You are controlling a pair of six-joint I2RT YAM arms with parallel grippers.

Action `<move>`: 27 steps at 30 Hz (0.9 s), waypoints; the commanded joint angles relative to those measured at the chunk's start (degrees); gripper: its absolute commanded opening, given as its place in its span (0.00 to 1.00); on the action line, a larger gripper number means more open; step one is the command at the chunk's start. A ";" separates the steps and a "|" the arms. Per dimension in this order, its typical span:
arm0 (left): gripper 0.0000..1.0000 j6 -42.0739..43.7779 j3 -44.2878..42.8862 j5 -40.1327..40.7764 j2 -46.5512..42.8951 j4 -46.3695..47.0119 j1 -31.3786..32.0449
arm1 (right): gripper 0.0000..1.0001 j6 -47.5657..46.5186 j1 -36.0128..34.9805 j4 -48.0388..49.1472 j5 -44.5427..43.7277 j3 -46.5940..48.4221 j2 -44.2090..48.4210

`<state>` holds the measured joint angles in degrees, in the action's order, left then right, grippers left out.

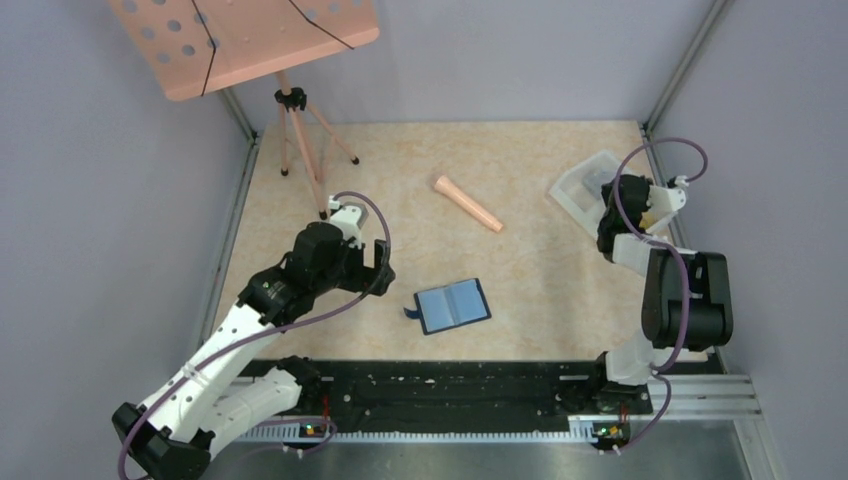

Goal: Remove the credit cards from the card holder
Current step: Place the credit card in the storage box.

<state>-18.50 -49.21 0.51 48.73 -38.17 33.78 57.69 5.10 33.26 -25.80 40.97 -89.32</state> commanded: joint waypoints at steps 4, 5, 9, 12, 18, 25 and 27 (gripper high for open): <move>0.99 0.92 0.50 1.50 -1.78 1.79 -0.21 | 0.00 2.64 0.61 6.24 -4.82 5.79 -5.64; 0.99 0.90 0.49 1.51 -1.64 1.78 -0.21 | 0.00 2.68 0.68 6.23 -4.93 6.45 -6.28; 0.99 1.06 0.35 1.26 -0.89 1.75 -0.20 | 0.00 2.42 0.96 5.58 -4.63 9.83 -9.11; 0.99 1.10 0.34 1.24 -0.60 1.75 -0.20 | 0.00 2.56 0.96 5.15 -5.06 11.66 -10.81; 0.99 1.17 0.44 1.57 -0.58 1.82 -0.21 | 0.01 2.19 0.96 2.60 -4.75 15.73 -13.92; 0.99 1.19 0.41 1.29 -0.25 1.90 -0.20 | 0.01 1.29 1.00 1.87 -5.40 16.90 -15.26; 0.99 1.19 0.50 1.20 -0.26 1.83 -0.20 | 0.01 0.24 0.96 1.08 -5.50 17.28 -15.02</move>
<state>-18.00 -49.06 1.17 48.56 -38.17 33.78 59.90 5.54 34.37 -29.74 55.29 -104.16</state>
